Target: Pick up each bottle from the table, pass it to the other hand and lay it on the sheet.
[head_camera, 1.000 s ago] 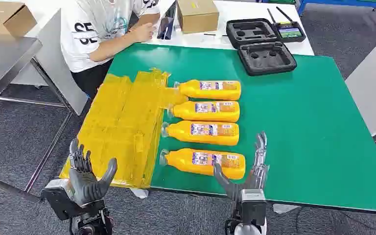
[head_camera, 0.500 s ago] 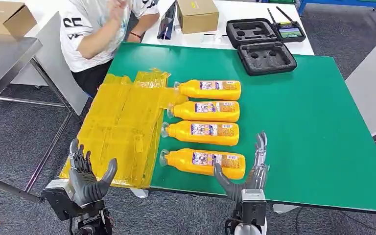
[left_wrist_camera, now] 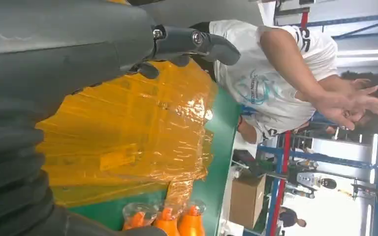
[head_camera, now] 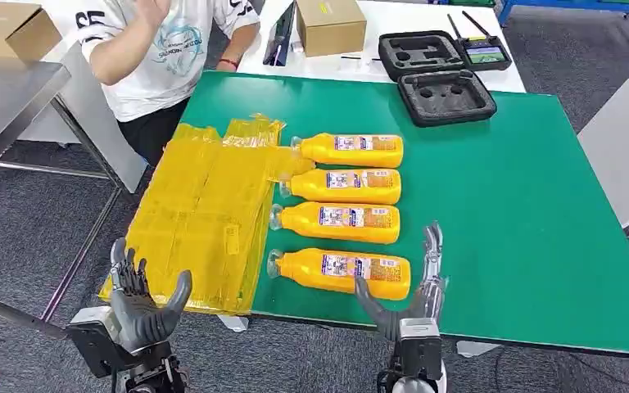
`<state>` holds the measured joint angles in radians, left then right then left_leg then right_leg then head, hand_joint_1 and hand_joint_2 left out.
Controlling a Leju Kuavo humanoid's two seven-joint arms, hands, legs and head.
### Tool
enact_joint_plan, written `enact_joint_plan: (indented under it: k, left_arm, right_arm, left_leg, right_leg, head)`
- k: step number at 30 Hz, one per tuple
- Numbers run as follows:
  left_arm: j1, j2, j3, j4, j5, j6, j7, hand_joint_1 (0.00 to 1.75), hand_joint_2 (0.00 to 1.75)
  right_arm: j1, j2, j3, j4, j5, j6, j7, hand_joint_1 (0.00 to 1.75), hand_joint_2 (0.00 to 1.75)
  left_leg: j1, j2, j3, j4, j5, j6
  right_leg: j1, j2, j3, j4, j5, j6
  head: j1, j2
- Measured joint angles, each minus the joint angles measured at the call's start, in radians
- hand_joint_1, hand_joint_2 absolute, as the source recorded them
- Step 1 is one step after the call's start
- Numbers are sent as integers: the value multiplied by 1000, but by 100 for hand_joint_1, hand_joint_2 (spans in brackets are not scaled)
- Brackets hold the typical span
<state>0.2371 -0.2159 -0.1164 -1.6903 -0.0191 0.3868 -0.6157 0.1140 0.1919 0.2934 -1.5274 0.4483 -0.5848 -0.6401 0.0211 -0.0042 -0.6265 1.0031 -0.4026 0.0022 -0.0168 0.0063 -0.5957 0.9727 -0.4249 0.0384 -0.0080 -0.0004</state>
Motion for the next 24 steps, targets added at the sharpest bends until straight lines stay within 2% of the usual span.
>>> enact_joint_plan:
  k: [5, 7, 10, 13, 17, 24]
  left_arm:
    - [10, 0, 0, -18, -21, -1, 3, 0, 175]
    - [7, 2, 0, -19, -43, -2, 3, 0, 175]
    - [0, 5, 1, -19, -44, -13, 3, 0, 175]
    - [-20, 10, 1, -18, -31, -16, 11, 0, 175]
    - [-47, 19, 1, -6, -13, -10, 12, 0, 175]
    - [-59, 31, 1, 5, -10, -9, 12, 0, 175]
  right_arm:
    - [-10, -21, -1, 0, 204, 59, 194, 0, 175]
    - [-24, -36, -1, 0, 325, 108, 310, 0, 175]
    - [-48, -65, -1, -2, 456, 237, 477, 0, 175]
    - [-91, -106, 2, 1, 524, 374, 590, 0, 175]
    - [-172, -167, 33, 45, 553, 458, 642, 0, 175]
    - [-228, -225, 69, 90, 558, 469, 652, 0, 175]
  left_leg:
    - [0, 0, 0, 0, 0, 0]
    - [0, 0, 0, 0, 0, 0]
    - [0, 0, 0, 0, 1, 1]
    - [0, 0, 0, 0, 1, 1]
    - [0, 0, 0, 0, 1, 1]
    - [0, 0, 0, 0, 1, 1]
  right_leg:
    - [0, 0, 0, 0, 0, 0]
    - [0, 0, 0, 0, 0, 0]
    - [0, 0, 0, 0, 0, 0]
    - [0, 0, 1, 0, 1, 0]
    - [0, 0, 1, 0, 1, 0]
    - [0, 0, 1, 0, 1, 1]
  head:
    - [0, 0]
    - [0, 0]
    - [0, 0]
    - [0, 0]
    - [0, 0]
    - [0, 0]
